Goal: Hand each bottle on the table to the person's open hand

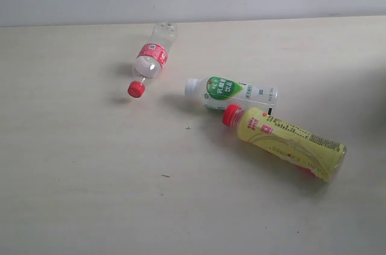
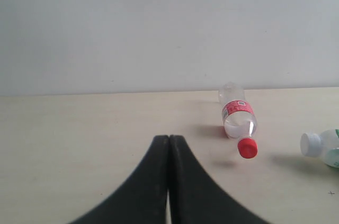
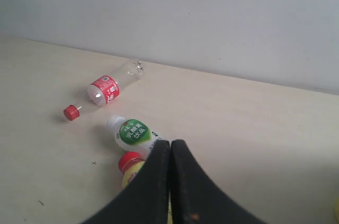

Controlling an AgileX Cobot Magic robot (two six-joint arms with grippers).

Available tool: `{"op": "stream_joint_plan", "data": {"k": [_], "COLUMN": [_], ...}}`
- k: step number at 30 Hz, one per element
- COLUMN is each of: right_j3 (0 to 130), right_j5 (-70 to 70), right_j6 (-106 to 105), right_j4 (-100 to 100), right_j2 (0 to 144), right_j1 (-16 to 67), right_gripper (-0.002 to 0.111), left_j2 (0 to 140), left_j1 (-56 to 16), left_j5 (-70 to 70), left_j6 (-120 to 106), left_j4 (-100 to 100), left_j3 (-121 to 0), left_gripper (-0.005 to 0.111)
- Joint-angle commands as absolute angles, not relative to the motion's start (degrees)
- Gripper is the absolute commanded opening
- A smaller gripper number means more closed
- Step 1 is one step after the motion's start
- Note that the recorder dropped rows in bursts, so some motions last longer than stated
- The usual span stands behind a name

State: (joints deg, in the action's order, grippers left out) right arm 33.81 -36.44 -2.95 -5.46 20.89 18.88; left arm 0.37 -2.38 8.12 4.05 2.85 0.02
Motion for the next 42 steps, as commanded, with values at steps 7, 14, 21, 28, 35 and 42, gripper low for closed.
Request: {"op": "stream_joint_plan", "data": {"k": [7,14,21,28,35,42], "right_j3": [33.5,33.5,33.5,33.5,33.8,44.6], "right_j5": [-36.3,-36.3,-36.7,-37.6,-30.4,-45.7], "right_j6": [-3.4,-3.4,-2.8,-1.6,-2.0,-6.5], "right_j4": [-5.5,-5.5,-5.7,-5.7,-5.2,-4.8], "right_j2": [20.6,20.6,20.6,20.6,25.1,48.1], "right_j1": [18.6,18.6,18.6,18.6,18.6,18.6], "right_gripper": [0.000,0.000,0.000,0.000,0.000,0.000], "left_j2": [0.0,0.0,0.0,0.0,0.0,0.0], "left_j1": [-2.7,-2.7,-2.7,-2.7,-2.7,-2.7], "left_j5": [8.0,8.0,8.0,8.0,8.0,8.0], "left_j6": [4.5,4.5,4.5,4.5,4.5,4.5], "left_j4": [2.6,2.6,2.6,2.6,2.6,2.6], "left_j3": [0.0,0.0,0.0,0.0,0.0,0.0], "left_gripper": [0.000,0.000,0.000,0.000,0.000,0.000]}}
